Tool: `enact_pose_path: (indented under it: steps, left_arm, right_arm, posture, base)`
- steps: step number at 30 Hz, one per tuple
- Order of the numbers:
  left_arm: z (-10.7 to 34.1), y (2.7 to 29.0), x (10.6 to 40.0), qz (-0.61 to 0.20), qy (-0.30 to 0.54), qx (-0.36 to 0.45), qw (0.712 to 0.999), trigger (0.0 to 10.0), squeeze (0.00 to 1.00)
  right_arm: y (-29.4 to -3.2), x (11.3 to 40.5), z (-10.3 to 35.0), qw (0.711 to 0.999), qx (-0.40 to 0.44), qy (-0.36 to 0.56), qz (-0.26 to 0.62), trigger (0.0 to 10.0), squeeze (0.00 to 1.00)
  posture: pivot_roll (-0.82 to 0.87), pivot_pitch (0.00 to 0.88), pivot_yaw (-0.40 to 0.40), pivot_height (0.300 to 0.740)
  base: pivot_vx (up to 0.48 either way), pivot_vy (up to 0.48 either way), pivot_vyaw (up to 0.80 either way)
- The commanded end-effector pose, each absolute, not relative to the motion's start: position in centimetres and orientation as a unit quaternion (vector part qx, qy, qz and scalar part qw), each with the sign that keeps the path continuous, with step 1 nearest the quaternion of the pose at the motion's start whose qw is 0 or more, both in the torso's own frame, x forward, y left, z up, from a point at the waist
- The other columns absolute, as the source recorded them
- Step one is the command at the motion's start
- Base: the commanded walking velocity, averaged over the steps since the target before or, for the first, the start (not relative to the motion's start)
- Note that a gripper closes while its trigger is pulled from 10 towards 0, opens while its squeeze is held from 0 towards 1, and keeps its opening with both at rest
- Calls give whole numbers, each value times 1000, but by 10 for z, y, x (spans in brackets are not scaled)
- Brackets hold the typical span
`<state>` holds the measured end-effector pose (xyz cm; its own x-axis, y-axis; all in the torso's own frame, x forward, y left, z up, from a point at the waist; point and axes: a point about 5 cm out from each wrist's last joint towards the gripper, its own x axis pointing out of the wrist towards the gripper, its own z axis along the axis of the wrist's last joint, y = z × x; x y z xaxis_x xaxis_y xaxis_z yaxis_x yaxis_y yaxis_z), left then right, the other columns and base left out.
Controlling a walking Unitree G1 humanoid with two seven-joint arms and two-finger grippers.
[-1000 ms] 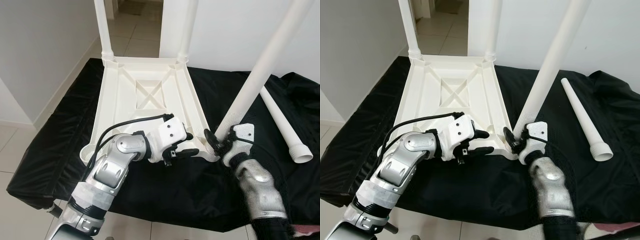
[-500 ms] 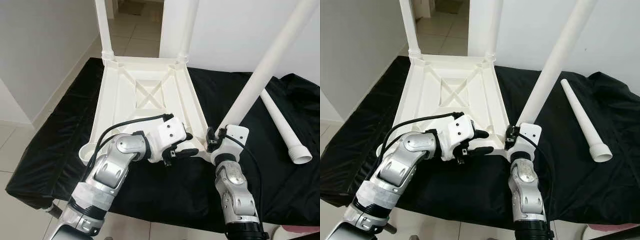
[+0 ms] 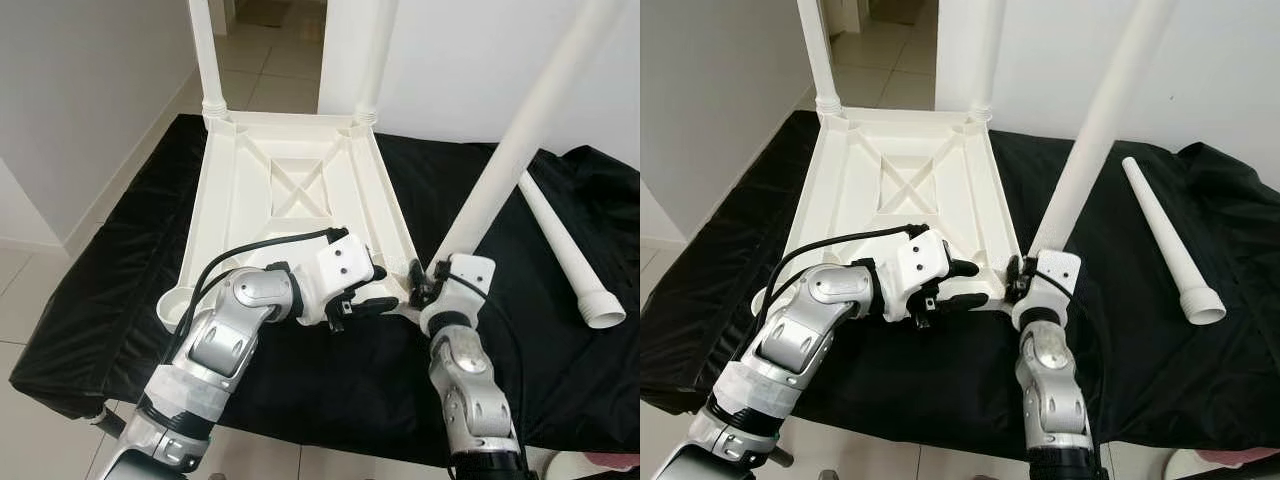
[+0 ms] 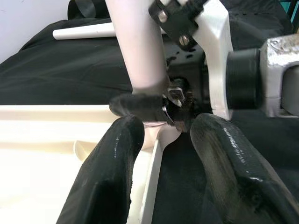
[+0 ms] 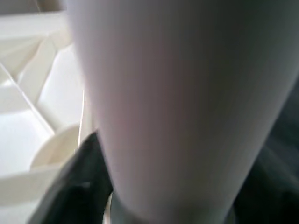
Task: Building children table
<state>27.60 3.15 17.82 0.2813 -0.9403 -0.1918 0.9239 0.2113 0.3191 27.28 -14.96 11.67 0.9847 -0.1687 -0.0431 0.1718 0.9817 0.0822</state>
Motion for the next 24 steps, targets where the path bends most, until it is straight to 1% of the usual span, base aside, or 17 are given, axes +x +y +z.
enact_pose_path:
  steps: [1,6,7,9,10,11,12,14,15,17,19,21,22,24]
  left_arm:
    - [177,33,280,-553,-32,191,810,10000,0]
    - [177,33,279,-553,-31,190,811,10000,0]
    - [177,33,279,-553,-31,189,811,10000,0]
    - [177,33,279,-553,-31,189,811,10000,0]
    - [177,33,279,-553,-31,188,811,10000,0]
    - [177,33,279,-553,-31,188,811,10000,0]
    - [177,33,280,-554,-32,187,811,10000,0]
    - [177,33,280,-554,-32,187,811,10000,0]
    - [177,33,280,-555,-31,187,810,10000,0]
    - [177,34,280,-558,-29,187,808,10000,0]
    - [177,34,280,-558,-29,187,808,10000,0]
    - [176,34,279,-569,-22,183,801,10000,0]
    - [176,34,279,-569,-22,183,801,10000,0]
    - [175,35,277,-584,-20,181,791,10000,0]
  right_arm:
    - [-141,270,118,995,65,15,-79,10000,1000]
    - [-147,266,118,996,56,3,-63,10000,1000]
    - [-152,265,118,997,46,-3,-56,10000,1000]
    - [-152,265,118,997,46,-3,-56,10000,1000]
    - [-161,265,117,999,36,-11,-34,10000,1000]
    - [-161,265,117,999,36,-11,-34,10000,1000]
    - [-168,265,118,999,26,-20,-4,10000,800]
    - [-168,265,118,999,26,-20,-4,10000,800]
    - [-175,265,119,999,8,-31,20,10000,0]
    - [-184,268,123,996,0,-42,75,10000,0]
    - [-184,268,123,996,0,-42,75,10000,0]
    - [-191,271,126,991,-9,-46,126,10000,0]
    - [-191,271,126,991,-9,-46,126,10000,0]
    - [-194,274,128,982,-26,-46,180,10000,0]
  posture:
    - [-48,0,-54,740]
    - [-52,0,-52,740]
    - [-53,0,-52,740]
    - [-53,0,-52,740]
    - [-58,0,-44,740]
    - [-58,0,-44,740]
    - [-64,0,-36,740]
    - [-64,0,-36,740]
    - [-69,0,-28,740]
    - [-74,0,-18,740]
    - [-74,0,-18,740]
    - [-73,0,-17,740]
    - [-73,0,-17,740]
    - [-78,0,-12,740]
  base:
    - [0,0,0]
    - [0,0,0]
    - [0,0,0]
    - [0,0,0]
    - [0,0,0]
    - [0,0,0]
    - [0,0,0]
    - [0,0,0]
    - [0,0,0]
    - [0,0,0]
    - [0,0,0]
    - [0,0,0]
    - [0,0,0]
    - [0,0,0]
